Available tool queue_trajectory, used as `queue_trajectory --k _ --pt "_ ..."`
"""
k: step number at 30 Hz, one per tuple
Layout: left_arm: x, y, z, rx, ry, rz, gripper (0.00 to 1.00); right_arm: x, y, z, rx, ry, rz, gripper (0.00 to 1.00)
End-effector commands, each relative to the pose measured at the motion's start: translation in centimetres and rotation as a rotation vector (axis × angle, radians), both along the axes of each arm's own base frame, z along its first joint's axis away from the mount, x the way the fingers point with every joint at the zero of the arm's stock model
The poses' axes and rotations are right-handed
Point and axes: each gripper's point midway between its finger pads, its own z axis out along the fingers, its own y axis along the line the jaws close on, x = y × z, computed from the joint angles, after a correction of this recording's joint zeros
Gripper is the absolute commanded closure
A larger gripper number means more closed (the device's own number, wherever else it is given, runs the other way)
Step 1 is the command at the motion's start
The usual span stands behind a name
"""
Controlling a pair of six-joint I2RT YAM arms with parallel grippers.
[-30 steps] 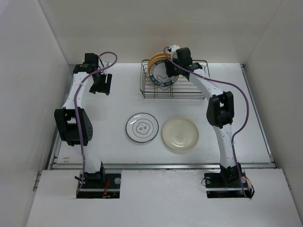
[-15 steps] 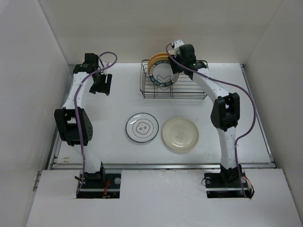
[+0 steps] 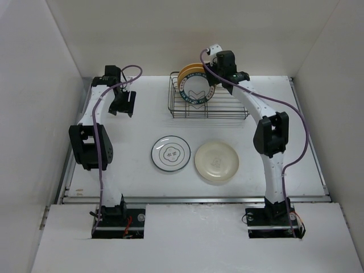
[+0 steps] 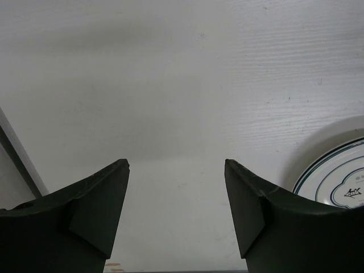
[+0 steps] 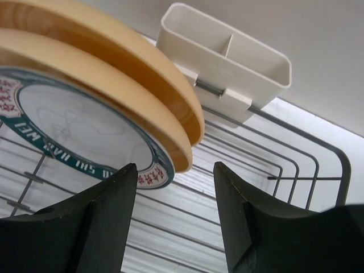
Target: Unload the plates from the dish rack
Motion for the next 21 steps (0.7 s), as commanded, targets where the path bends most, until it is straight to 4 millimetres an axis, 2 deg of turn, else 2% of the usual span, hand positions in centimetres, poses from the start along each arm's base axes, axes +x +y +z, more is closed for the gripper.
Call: queue_trajectory --k 1,6,7,10,11,12,16,21 --pt "-0.2 -0.4 1.2 -0.022 -0.006 0.003 0.35 -1.6 0.0 4.1 0.020 -0.045 0.026 0.38" --pt "-0.7 -0.4 0.6 -0.022 0.006 0.003 0.35 -2.7 2.1 1.7 0.048 0.039 0.151 0.38" --pt "-0.5 -0.4 1.2 -0.022 -0.017 0.003 0.35 -3.0 2.4 1.0 0.051 0.067 0.171 0.37" --pt "-0.8 -0.3 1.2 -0.013 -0.014 0.006 0.35 -2.3 2.7 0.0 0.065 0.081 0.161 0.37" --pt "-0.8 -0.3 1.6 -0.013 -0.023 0.006 0.35 -1.9 2.5 0.7 0.068 0.059 0.136 0.36" --pt "-1.0 -0.3 1.3 -0.013 -0.014 0.006 0.35 -1.5 2.4 0.5 0.065 0.051 0.127 0.36" --pt "-0.8 -0.2 1.7 -0.010 -0.032 -0.002 0.35 -0.5 2.5 -0.9 0.063 0.055 0.105 0.36" --pt "-1.3 -0.2 1.8 -0.010 -0.031 -0.002 0.35 -0.4 2.6 -2.2 0.057 0.076 0.105 0.36"
